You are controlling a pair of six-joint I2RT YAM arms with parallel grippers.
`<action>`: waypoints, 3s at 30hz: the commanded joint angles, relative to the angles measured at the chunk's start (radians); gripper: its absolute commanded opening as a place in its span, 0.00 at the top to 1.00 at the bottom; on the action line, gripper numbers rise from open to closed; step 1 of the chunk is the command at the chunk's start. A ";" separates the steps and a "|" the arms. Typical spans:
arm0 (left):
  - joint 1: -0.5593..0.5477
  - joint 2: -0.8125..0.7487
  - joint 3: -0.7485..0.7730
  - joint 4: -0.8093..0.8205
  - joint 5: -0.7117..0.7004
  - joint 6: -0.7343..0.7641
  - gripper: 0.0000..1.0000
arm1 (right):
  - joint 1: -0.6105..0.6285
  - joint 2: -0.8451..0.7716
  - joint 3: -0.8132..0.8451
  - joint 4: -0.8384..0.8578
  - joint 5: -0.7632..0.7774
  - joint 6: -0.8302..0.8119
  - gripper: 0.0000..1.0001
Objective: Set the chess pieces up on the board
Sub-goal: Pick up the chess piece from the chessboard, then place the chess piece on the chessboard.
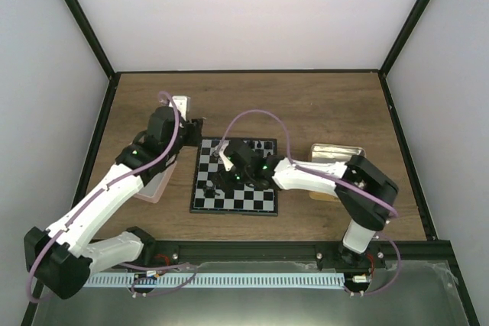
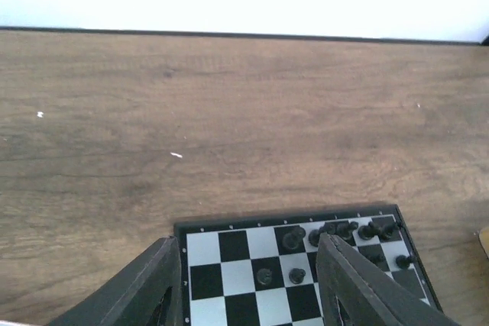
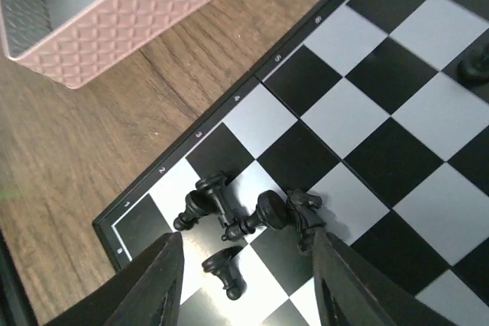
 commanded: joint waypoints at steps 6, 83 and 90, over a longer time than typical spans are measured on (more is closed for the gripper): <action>0.005 -0.166 -0.107 0.144 -0.110 0.027 0.43 | 0.011 0.134 0.135 -0.146 0.112 -0.148 0.60; 0.006 0.051 -0.343 0.605 0.677 -0.854 0.70 | 0.027 -0.332 -0.272 0.394 0.328 0.016 0.82; 0.006 0.070 -0.342 0.588 0.684 -0.826 0.89 | 0.026 -0.331 -0.271 0.388 0.322 0.019 0.82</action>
